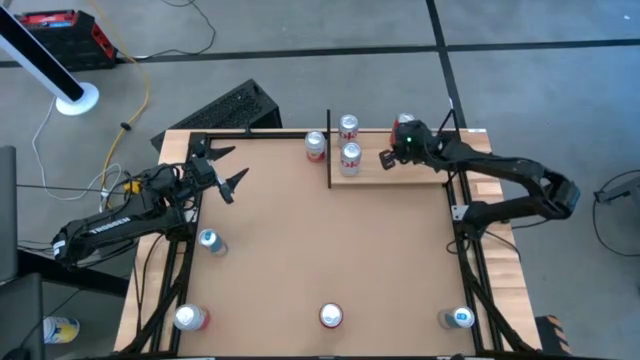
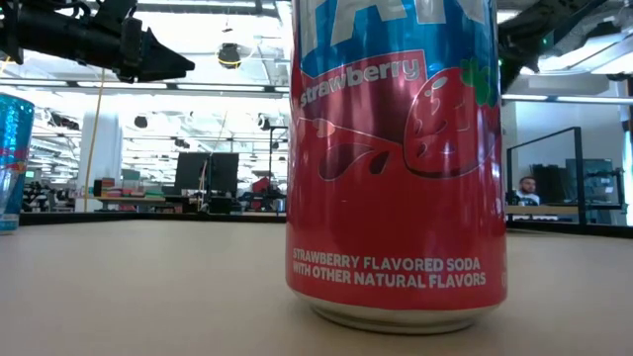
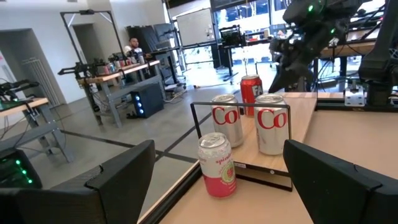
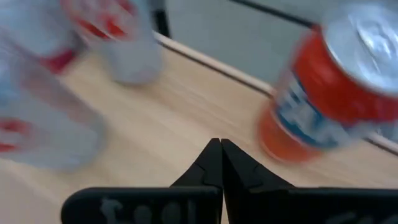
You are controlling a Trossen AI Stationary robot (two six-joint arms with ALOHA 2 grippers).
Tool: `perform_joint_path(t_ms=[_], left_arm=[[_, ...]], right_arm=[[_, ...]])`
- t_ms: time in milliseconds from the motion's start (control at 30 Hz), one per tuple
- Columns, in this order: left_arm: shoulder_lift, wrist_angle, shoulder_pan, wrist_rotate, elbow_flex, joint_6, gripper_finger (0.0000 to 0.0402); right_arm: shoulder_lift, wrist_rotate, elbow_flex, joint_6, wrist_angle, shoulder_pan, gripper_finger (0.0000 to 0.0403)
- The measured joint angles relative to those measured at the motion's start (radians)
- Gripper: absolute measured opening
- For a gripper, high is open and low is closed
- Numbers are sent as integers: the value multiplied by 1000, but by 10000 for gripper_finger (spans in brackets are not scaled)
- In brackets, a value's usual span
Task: Place canned beverage on shelf
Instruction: Put the top pink-white soda can on the shelf
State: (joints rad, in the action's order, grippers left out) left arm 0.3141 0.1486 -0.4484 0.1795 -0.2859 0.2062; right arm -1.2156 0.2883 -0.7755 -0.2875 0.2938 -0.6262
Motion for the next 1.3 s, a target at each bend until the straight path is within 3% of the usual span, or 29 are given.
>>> perform_joint_path(t_ms=[233,367,467,667,800,900,1100,1133,1233,1300], left_arm=[[0,0,0,0,0,-2,341],[0,0,0,0,0,-6,341],[0,0,0,0,0,-6,341],[0,0,0,1,0,-7,341],[0,0,0,2,0,-7,341],[0,0,0,3,0,-4,341],[0,0,0,3,0,-9,341],[0,0,0,3,0,-9,341],[0,0,0,2,0,-8,341],[0,0,0,3,0,-8,341]], right_arm=[[0,-12,-229,10,21,186,21],[-14,-122,-404,47,23,240,21],[-62,-205,-527,129,24,274,21],[-198,-212,-694,317,-56,328,36],[-343,-285,-828,320,-46,304,43],[-509,-373,-1048,324,174,264,43],[-853,-421,-1548,449,610,178,61],[-900,-452,-1586,454,639,162,67],[-909,-573,-1483,464,582,108,91],[-939,-589,-1478,492,569,95,111]])
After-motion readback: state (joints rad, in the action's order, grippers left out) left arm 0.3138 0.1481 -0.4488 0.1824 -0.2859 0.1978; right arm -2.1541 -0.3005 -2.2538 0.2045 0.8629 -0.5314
